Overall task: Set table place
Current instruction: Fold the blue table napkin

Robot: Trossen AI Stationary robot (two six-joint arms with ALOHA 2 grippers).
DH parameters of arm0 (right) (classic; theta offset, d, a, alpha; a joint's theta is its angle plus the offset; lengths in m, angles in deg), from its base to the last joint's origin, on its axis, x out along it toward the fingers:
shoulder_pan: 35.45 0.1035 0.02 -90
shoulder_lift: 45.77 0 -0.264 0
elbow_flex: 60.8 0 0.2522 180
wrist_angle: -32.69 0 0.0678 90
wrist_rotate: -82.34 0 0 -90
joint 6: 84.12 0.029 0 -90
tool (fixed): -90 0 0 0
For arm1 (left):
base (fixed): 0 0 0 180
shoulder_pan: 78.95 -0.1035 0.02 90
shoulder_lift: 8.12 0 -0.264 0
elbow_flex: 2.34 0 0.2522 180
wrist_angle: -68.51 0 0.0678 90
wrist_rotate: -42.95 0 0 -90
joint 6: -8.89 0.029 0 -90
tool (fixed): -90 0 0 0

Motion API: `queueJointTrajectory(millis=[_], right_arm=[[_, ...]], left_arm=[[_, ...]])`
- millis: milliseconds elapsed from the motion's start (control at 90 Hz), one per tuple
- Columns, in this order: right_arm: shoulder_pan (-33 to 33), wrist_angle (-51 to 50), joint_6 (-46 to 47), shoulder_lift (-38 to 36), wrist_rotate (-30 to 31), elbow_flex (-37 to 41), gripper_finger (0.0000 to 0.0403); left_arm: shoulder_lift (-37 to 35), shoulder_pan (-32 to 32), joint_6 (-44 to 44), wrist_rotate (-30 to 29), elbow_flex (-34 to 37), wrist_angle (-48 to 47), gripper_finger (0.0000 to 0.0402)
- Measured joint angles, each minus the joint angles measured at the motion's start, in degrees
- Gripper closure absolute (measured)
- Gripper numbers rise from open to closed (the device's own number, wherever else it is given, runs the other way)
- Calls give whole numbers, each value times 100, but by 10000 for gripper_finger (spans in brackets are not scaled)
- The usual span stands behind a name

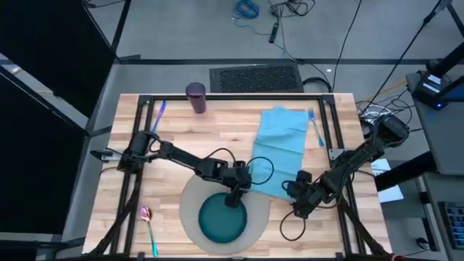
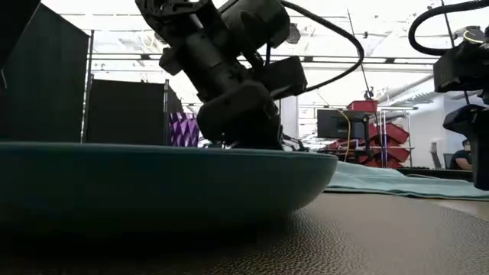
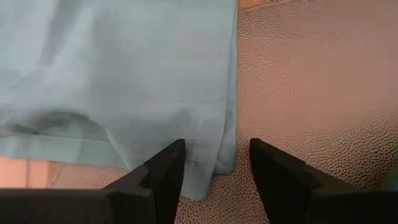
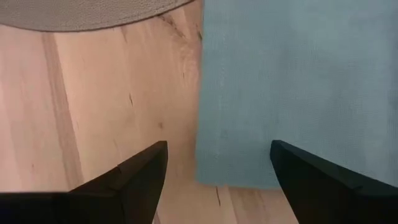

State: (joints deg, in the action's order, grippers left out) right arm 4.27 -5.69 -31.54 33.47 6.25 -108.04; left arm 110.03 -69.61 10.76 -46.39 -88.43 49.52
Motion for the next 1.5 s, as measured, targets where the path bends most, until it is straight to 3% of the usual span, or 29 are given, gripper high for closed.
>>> queueJointTrajectory(millis=[267,633,1000,1167,1422,1500], right_arm=[[0,-50,25,-2,0,0,126],[60,-133,33,53,0,0,126],[136,62,75,647,291,-39,137],[127,77,132,610,308,-22,196],[127,107,145,610,240,-17,371],[127,114,143,610,219,-17,392]], left_arm=[[0,0,0,-173,0,2,241],[0,0,0,-244,2,2,331],[0,0,-7,-248,4,2,359],[0,0,-12,-247,7,3,359],[0,0,-51,-247,7,11,359],[0,0,-155,-247,7,15,360]])
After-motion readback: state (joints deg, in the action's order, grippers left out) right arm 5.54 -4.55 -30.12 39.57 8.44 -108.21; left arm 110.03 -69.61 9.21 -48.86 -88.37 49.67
